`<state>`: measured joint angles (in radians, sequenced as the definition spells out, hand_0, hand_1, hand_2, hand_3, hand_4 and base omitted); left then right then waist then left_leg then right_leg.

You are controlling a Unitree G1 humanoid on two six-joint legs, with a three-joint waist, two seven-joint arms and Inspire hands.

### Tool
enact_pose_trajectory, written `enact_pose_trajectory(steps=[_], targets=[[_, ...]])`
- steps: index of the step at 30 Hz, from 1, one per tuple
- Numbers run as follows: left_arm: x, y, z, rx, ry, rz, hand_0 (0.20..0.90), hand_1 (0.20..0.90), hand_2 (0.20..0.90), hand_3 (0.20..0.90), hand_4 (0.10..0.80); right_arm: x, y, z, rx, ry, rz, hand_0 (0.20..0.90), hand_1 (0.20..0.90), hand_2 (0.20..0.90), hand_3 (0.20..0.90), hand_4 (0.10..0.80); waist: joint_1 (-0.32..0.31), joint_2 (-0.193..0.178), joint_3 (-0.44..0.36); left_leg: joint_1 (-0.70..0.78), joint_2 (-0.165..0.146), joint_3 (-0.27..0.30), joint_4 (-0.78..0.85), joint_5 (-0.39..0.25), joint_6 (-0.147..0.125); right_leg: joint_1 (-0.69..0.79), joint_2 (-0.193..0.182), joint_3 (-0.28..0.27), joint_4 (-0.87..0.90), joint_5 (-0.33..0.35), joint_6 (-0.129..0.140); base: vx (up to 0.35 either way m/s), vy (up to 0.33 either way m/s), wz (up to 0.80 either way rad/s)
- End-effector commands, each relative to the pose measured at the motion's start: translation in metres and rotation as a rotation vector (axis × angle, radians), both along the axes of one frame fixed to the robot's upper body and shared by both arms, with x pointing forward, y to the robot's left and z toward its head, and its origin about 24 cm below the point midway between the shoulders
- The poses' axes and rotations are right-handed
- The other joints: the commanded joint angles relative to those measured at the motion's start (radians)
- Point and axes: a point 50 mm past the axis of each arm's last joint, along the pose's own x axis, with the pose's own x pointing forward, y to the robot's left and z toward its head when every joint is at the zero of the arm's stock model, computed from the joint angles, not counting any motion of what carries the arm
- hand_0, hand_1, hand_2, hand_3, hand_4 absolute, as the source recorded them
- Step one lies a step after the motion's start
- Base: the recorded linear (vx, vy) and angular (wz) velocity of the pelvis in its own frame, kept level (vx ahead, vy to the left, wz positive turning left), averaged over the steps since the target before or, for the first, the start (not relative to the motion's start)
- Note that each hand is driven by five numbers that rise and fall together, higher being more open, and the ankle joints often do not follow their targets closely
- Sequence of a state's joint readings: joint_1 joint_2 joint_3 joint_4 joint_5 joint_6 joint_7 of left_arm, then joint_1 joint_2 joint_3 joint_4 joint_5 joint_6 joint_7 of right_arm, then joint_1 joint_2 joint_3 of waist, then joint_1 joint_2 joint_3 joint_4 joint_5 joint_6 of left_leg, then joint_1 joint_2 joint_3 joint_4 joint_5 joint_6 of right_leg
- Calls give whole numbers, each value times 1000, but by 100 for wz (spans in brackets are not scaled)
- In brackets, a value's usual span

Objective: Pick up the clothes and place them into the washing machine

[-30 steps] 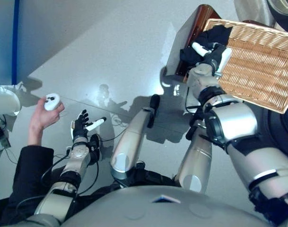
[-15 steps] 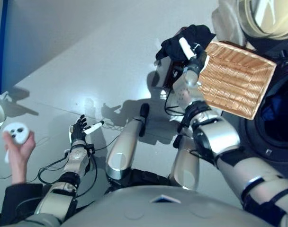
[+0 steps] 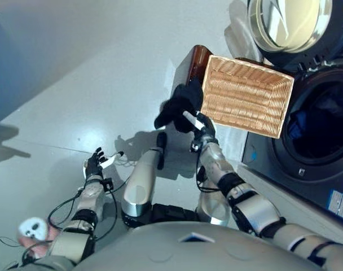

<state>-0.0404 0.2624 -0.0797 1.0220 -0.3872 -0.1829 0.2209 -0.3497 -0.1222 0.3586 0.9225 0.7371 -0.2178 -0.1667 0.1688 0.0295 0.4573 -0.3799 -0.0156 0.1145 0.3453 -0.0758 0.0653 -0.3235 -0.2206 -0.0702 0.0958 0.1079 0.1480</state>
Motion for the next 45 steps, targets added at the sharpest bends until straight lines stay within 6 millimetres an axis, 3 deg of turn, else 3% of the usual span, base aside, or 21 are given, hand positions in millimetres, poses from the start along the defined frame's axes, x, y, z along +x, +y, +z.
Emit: enact_pose_trajectory(steps=[1, 10, 25, 31, 37, 45], targets=[[-14, 7, -4, 22, 22, 13, 900, 900, 900, 900, 800, 31, -7, 45, -77, -245, 123, 200, 200, 200, 200, 300, -4, 41, -24, 16, 7, -29, -177, 146, -87, 15, 12, -4, 109, -54, -11, 15, -18, -11], [-11, 0, -5, 4, 25, -65, 900, 900, 900, 900, 800, 30, -23, 48, -475, -233, 506, 200, 200, 200, 200, 300, -23, 29, -41, 27, 15, -24, -177, 142, -95, 12, 20, 13, 115, -57, -12, 12, -32, -5], [-12, -5, -8, -25, 38, -104, 900, 900, 900, 900, 800, 15, -72, 41, -610, -134, 551, 200, 200, 200, 200, 300, -73, 22, -63, 50, 27, 2, -179, 134, -101, 11, 33, 48, 112, -57, -16, 1, -20, -7], [-14, -3, -9, -35, 44, -104, 900, 900, 900, 900, 800, -8, -111, 32, -587, -50, 475, 200, 200, 200, 200, 300, -108, 14, -84, 68, 32, 13, -182, 127, -106, 16, 37, 61, 113, -60, -14, 12, -19, -5], [-19, -3, -11, -52, 55, -85, 900, 900, 900, 900, 800, -27, -152, 30, -476, -9, 229, 200, 200, 200, 200, 300, -145, 14, -86, 73, 37, 36, -175, 120, -107, 7, 44, 89, 113, -56, -12, -4, -9, -14], [-22, -2, -12, -64, 55, -64, 900, 900, 900, 900, 800, -26, -185, 48, -418, -72, 6, 200, 200, 200, 200, 300, -174, 26, -89, 84, 42, 64, -173, 112, -109, -4, 52, 121, 117, -56, -14, -7, -11, -15]])
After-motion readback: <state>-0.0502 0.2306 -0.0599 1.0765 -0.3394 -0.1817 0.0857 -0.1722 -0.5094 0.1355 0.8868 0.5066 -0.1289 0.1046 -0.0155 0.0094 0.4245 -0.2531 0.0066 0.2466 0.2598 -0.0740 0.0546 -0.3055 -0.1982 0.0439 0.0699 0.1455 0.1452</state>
